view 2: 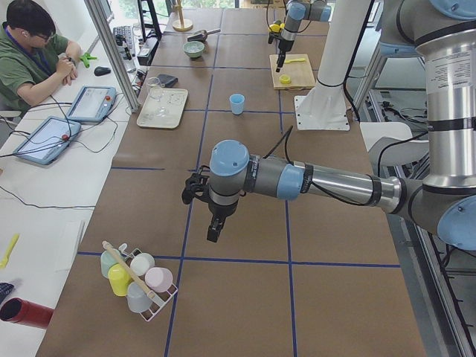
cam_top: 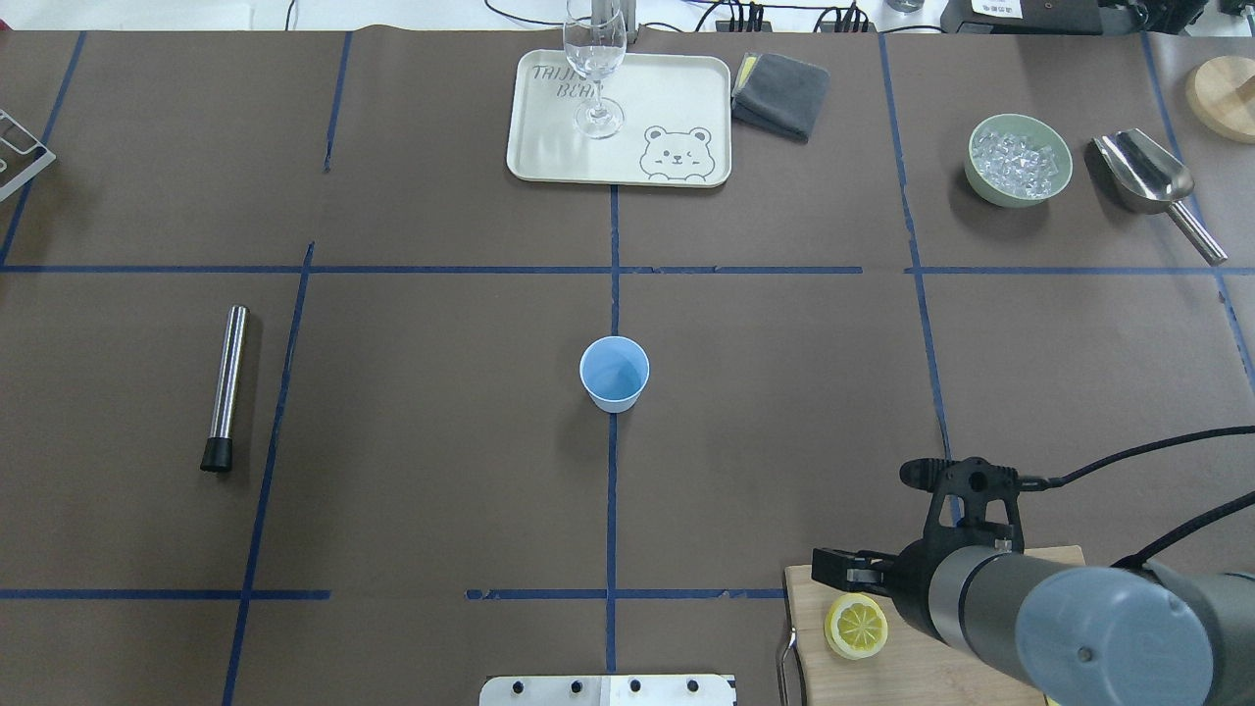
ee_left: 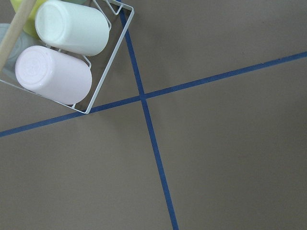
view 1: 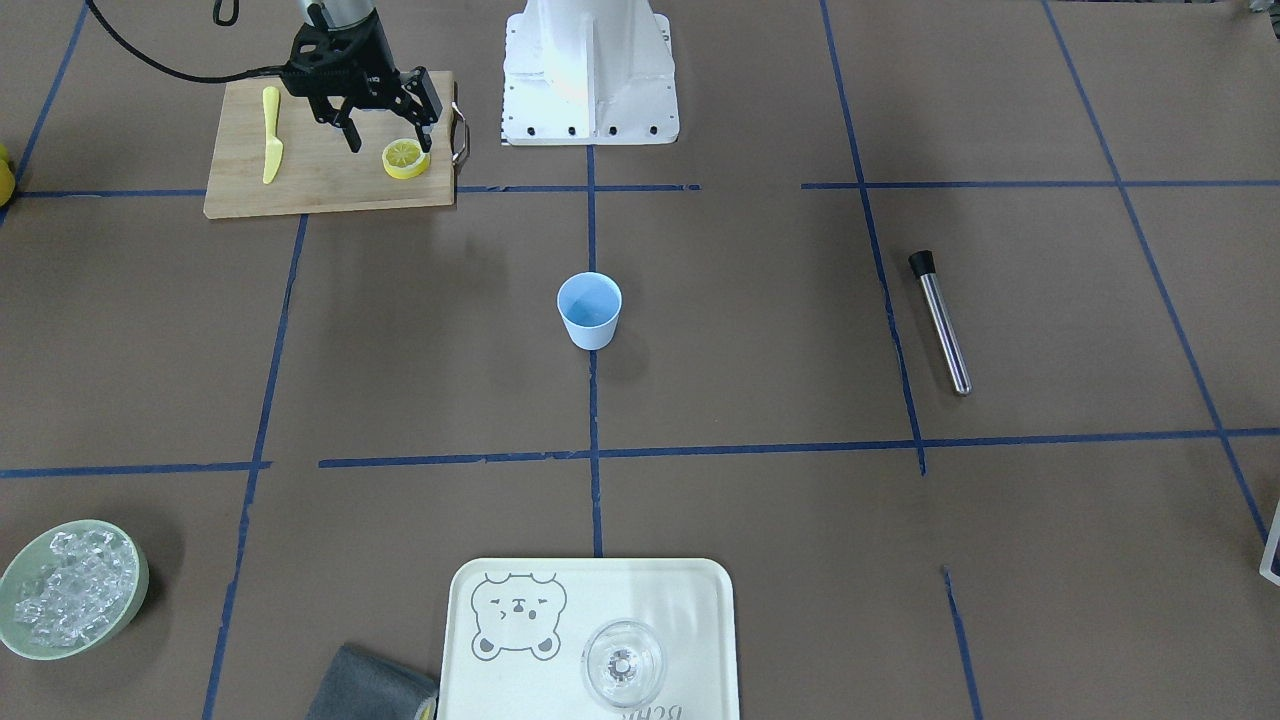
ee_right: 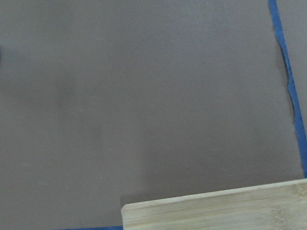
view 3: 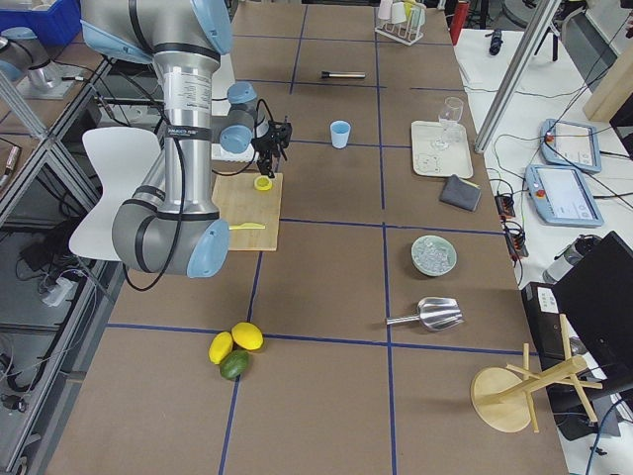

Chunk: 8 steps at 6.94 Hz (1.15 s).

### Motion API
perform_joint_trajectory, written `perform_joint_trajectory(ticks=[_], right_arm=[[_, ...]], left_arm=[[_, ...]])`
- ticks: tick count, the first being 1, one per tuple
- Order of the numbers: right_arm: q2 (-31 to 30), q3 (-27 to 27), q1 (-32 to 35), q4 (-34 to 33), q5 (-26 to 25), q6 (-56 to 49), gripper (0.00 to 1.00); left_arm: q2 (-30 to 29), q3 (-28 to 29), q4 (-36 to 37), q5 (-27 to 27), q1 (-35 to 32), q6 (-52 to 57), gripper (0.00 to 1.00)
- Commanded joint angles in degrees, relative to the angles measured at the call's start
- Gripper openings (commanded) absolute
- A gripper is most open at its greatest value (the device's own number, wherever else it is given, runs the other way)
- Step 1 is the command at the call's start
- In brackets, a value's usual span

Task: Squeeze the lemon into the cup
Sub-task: 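Move the right gripper down toward the lemon slices on the cutting board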

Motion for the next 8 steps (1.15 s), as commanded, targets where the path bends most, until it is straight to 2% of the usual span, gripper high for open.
perform_joint_trajectory(ticks=[1, 2, 8], right_arm=[[0.3, -4.5, -2.5, 2.2, -2.2, 0.6, 1.00], [0.3, -5.8, -3.0, 3.5, -2.5, 0.6, 1.00], [0.3, -6.0, -5.2, 3.5, -2.7, 0.7, 1.00]], left_arm=[[0.0, -0.1, 0.0, 0.0, 0.0, 0.0, 1.00], [0.0, -0.1, 0.0, 0.0, 0.0, 0.0, 1.00], [-0.1, -0.2, -0.1, -0.1, 0.0, 0.0, 1.00]])
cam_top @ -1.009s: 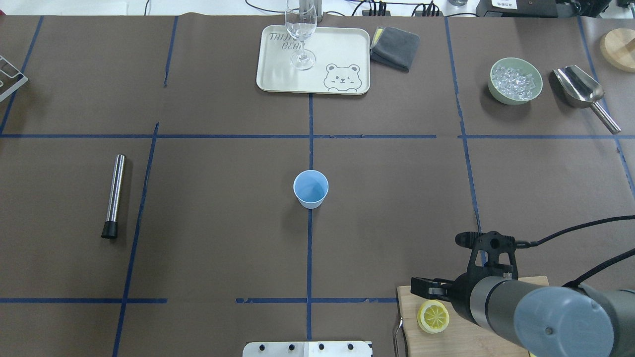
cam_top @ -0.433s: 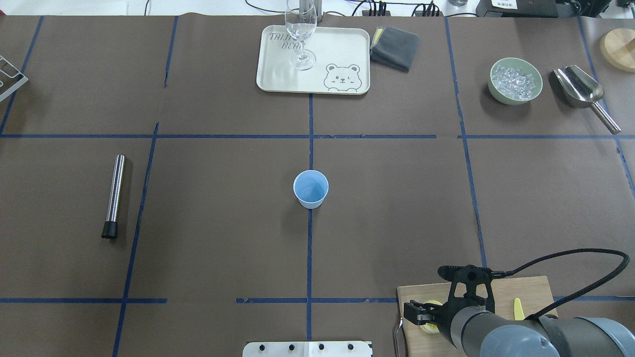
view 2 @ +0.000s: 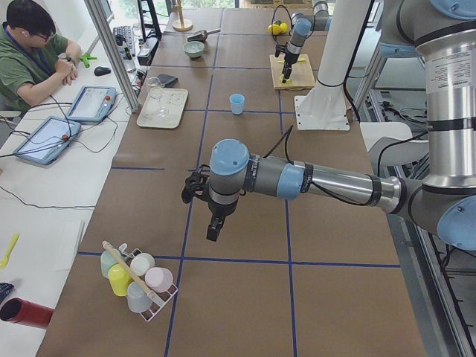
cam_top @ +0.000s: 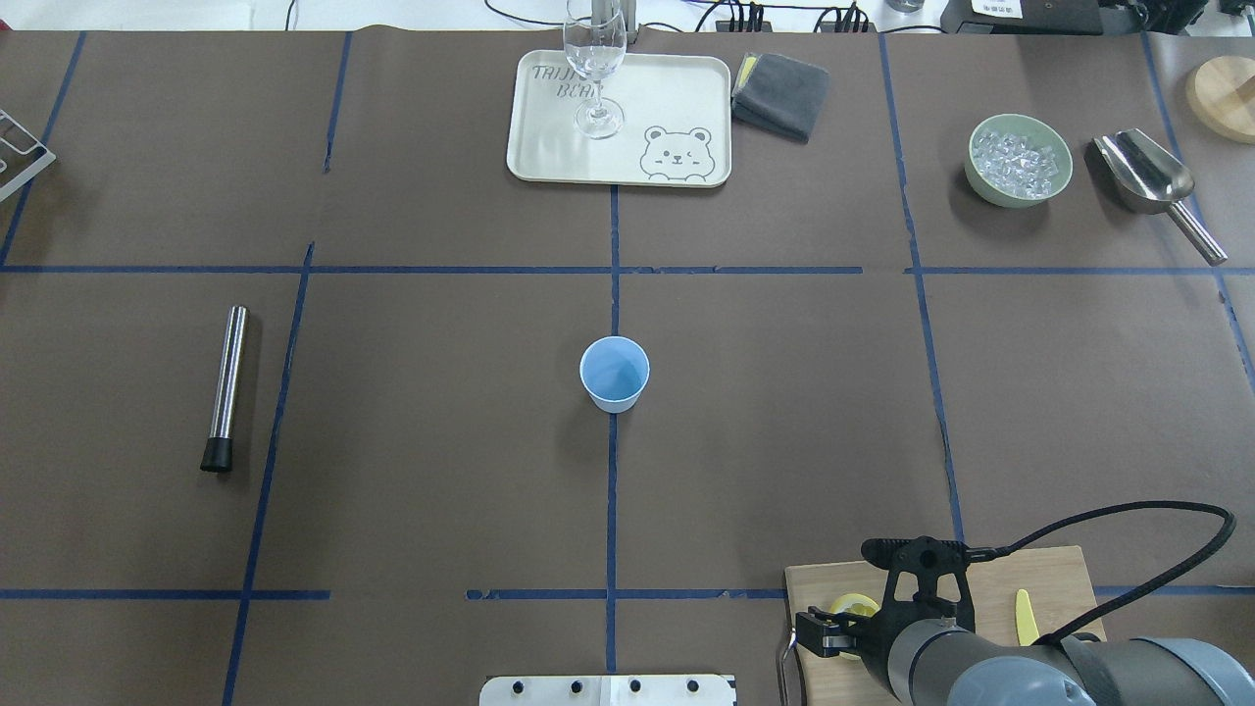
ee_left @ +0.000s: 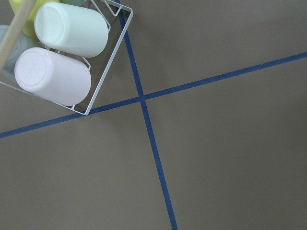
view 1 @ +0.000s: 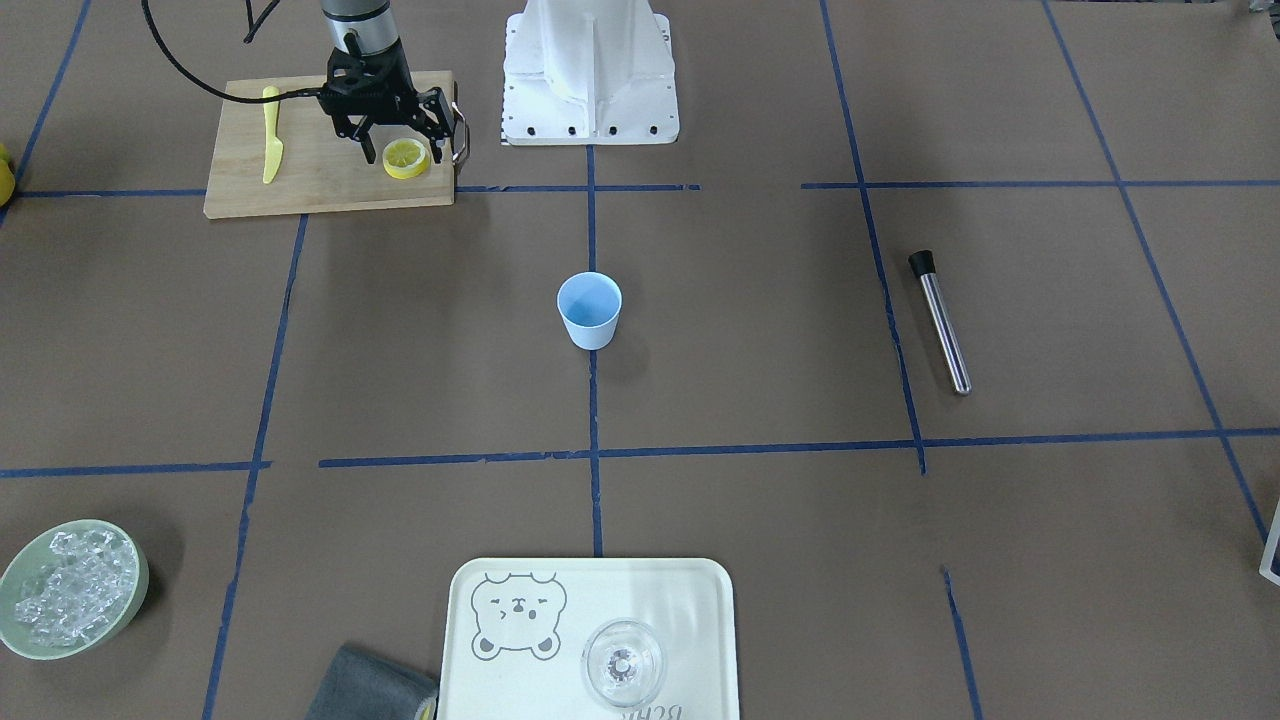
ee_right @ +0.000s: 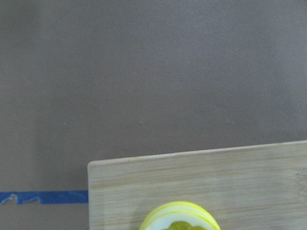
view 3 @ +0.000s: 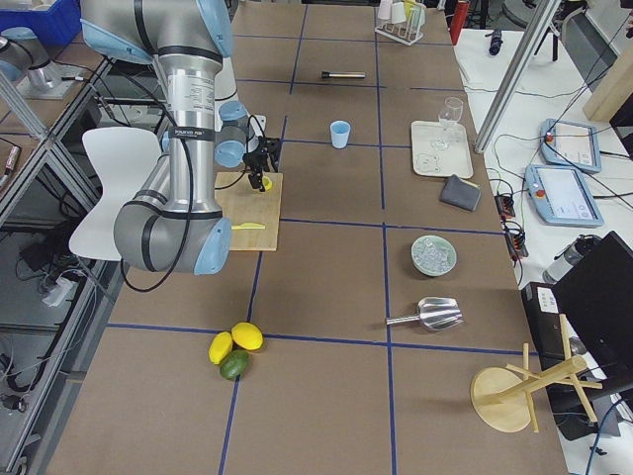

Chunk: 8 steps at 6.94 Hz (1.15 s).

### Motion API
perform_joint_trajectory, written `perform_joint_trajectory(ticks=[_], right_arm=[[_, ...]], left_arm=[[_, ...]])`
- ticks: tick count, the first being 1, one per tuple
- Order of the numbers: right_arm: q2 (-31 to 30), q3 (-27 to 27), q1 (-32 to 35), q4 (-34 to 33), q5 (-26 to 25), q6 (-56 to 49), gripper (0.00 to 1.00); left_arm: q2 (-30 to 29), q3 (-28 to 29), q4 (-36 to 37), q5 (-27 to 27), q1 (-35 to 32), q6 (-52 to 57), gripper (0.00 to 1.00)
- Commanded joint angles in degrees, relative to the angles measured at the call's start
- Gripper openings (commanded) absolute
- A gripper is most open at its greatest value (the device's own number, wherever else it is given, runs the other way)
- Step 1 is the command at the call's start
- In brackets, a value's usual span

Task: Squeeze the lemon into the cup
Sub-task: 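Close the right gripper on a lemon slice and lift it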

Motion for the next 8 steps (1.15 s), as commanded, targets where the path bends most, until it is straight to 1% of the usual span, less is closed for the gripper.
perform_joint_trajectory(ticks=[1, 5, 6, 7, 8], right_arm=[[0.1, 0.0, -0.3, -0.1, 0.1, 0.0, 1.00], [0.1, -0.3, -0.2, -0.3, 0.2, -0.1, 1.00], [0.2, -0.4, -0.2, -0.4, 0.2, -0.1, 0.93], [0.2, -0.3, 0.0, -0.4, 0.2, -0.2, 0.77], [0.1, -0.3, 0.2, -0.5, 0.3, -0.3, 0.70]], left_arm=[[0.1, 0.0, 0.0, 0.0, 0.0, 0.0, 1.00], [0.1, -0.1, 0.0, -0.1, -0.1, 0.0, 1.00], [0.1, -0.1, 0.1, -0.1, -0.1, 0.0, 1.00], [0.1, -0.1, 0.1, -0.1, -0.1, 0.0, 1.00], [0.1, 0.0, 0.1, -0.1, -0.1, 0.0, 1.00]])
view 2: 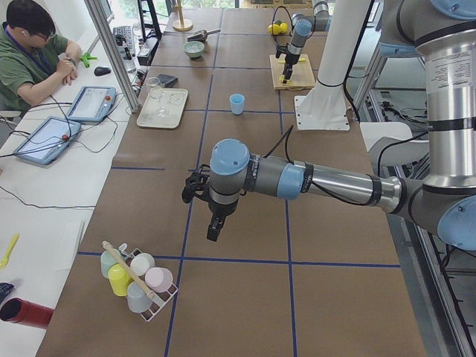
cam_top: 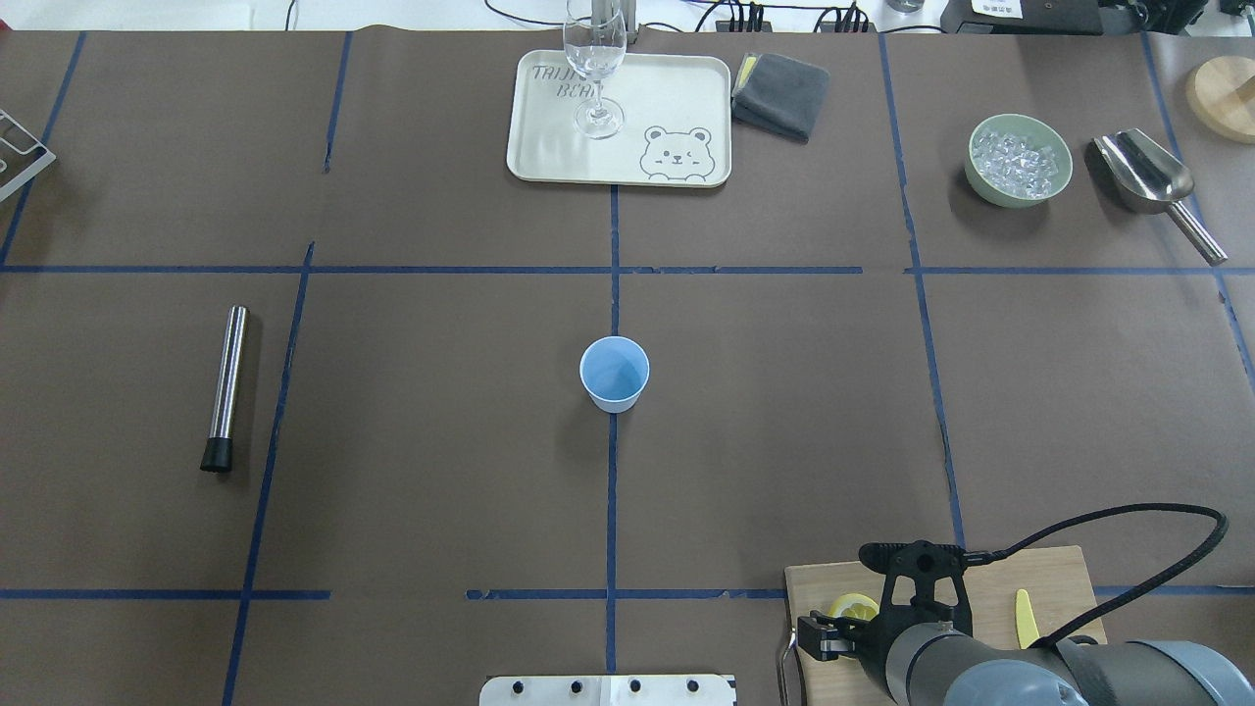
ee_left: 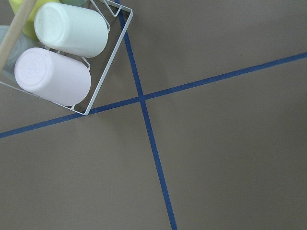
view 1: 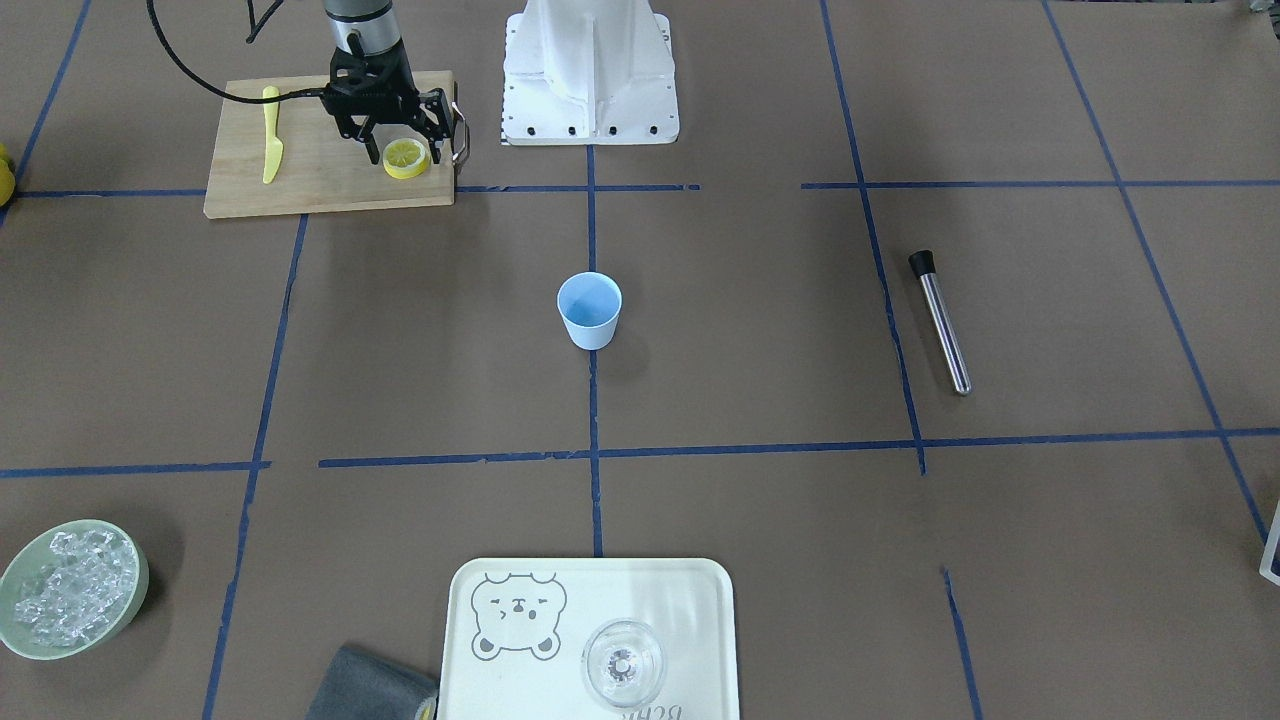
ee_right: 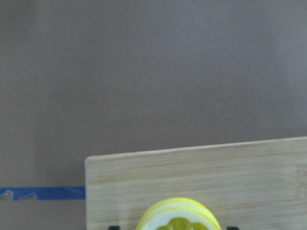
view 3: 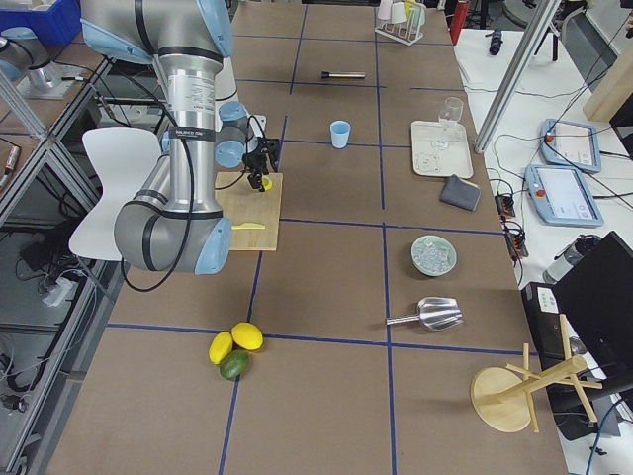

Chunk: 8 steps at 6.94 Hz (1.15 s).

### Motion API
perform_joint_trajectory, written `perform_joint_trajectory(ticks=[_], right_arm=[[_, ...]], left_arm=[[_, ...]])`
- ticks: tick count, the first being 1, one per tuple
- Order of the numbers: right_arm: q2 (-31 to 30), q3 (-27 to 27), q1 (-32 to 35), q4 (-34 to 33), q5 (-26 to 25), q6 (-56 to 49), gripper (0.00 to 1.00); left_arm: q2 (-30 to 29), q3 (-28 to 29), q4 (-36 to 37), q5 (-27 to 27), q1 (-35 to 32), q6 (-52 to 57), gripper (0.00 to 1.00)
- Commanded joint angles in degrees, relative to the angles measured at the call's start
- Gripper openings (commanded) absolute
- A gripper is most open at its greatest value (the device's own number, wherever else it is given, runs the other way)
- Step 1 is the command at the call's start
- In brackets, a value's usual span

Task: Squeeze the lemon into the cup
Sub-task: 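Close the right gripper on a lemon slice and lift it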

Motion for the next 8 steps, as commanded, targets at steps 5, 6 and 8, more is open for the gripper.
perform_joint_trajectory(ticks=[5, 6, 8], right_arm=[[-0.8, 1.8, 3.3, -0.1, 1.6, -0.4, 0.55], [-0.9, 2.9, 3.5, -0.2, 1.6, -0.4, 0.55], [-2.1, 5.6, 3.5, -0.2, 1.6, -0.4, 0.56]], left_arm=[[0.0, -0.1, 0.0, 0.0, 0.0, 0.0, 1.00], [0.0, -0.2, 0.0, 0.0, 0.0, 0.0, 1.00], [0.0, -0.2, 0.0, 0.0, 0.0, 0.0, 1.00]])
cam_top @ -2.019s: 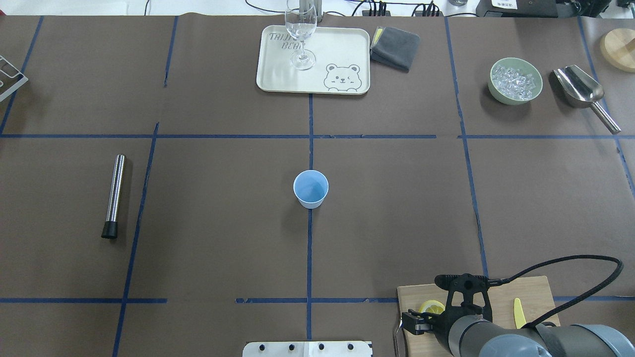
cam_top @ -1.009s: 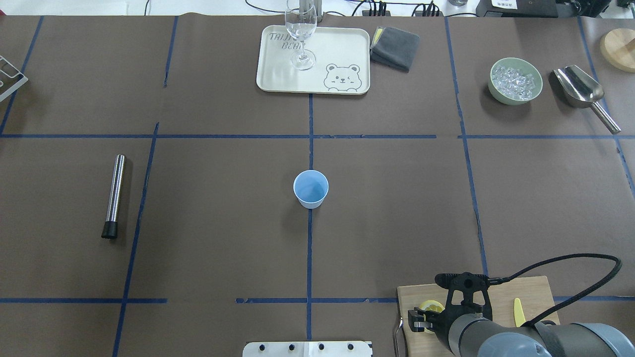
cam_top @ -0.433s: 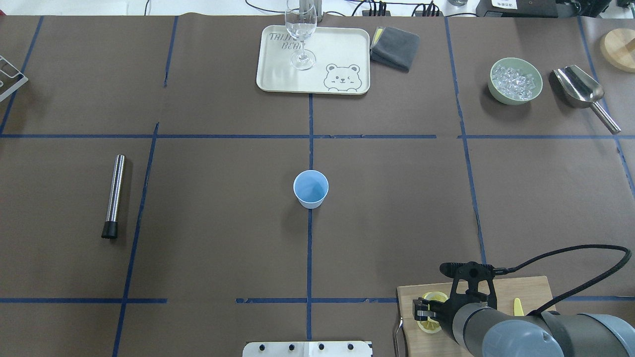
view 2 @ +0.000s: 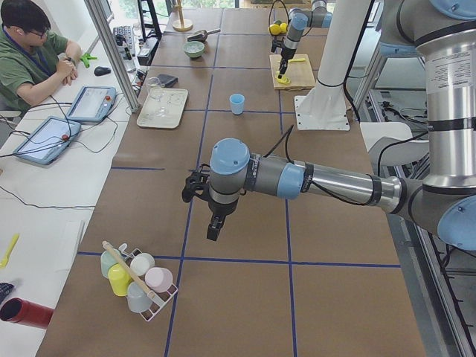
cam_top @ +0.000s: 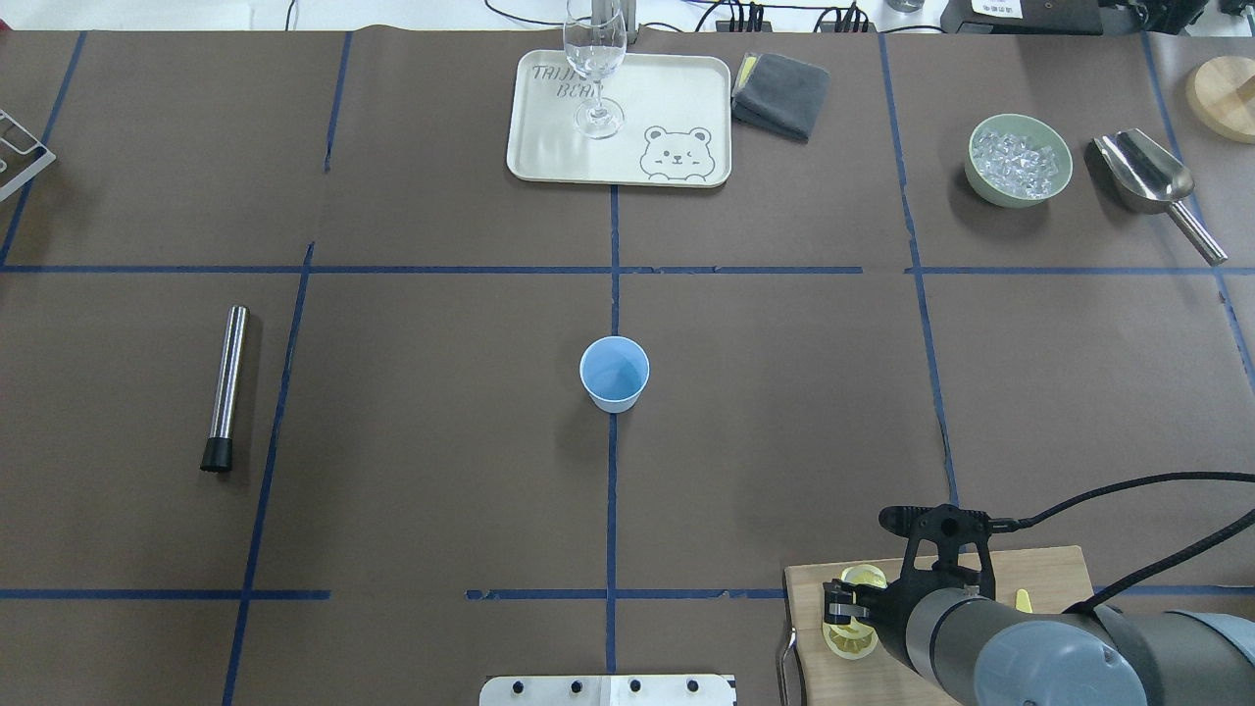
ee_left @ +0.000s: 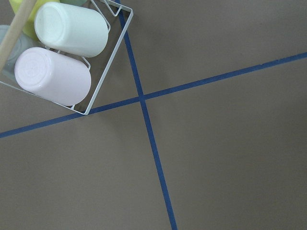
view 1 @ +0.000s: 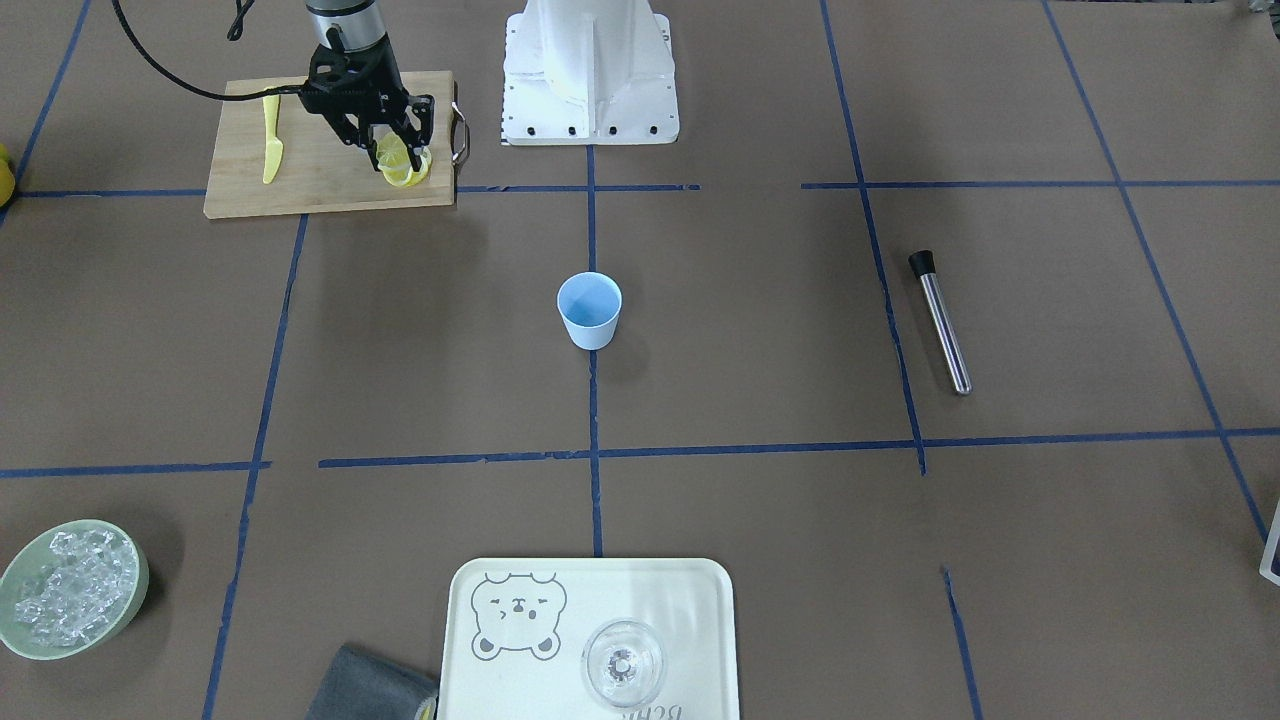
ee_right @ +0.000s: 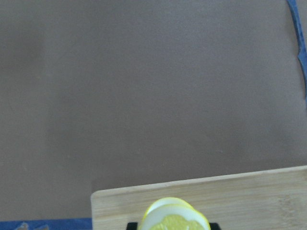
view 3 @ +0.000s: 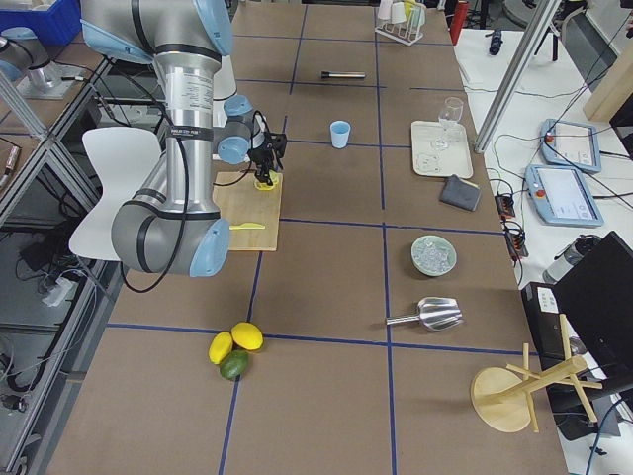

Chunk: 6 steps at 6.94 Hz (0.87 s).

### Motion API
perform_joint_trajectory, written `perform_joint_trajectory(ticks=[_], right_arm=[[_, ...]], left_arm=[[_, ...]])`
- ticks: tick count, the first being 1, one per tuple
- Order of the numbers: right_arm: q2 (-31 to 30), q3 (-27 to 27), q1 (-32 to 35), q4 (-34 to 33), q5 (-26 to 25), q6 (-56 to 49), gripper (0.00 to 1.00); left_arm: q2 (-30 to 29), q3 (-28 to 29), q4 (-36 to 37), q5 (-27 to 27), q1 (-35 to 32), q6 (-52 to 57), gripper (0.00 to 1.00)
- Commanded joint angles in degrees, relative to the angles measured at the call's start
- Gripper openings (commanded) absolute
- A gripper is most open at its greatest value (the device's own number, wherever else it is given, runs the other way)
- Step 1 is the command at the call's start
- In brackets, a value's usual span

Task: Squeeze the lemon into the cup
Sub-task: 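Carry the lemon slice with the right gripper over the blue cup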

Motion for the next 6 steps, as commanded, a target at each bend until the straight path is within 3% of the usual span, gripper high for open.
perform_joint_trajectory(ticks=[1, 4, 5, 6], right_arm=[[-0.6, 3.6, 0.1, -0.8, 0.3, 0.0, 0.56], [3.5, 6.0, 9.3, -4.1, 9.9, -0.1, 0.55], [6.8, 5.6, 12.6, -5.4, 13.6, -0.1, 0.55], [15.1, 3.9, 15.6, -11.6, 15.6, -0.3, 0.55]], left_arm=[[0.0, 0.0, 0.0, 0.0, 0.0, 0.0, 1.00], [0.0, 0.0, 0.0, 0.0, 0.0, 0.0, 1.00], [0.0, 0.0, 0.0, 0.0, 0.0, 0.0, 1.00], [0.0, -0.1, -0.1, 0.0, 0.0, 0.0, 1.00]])
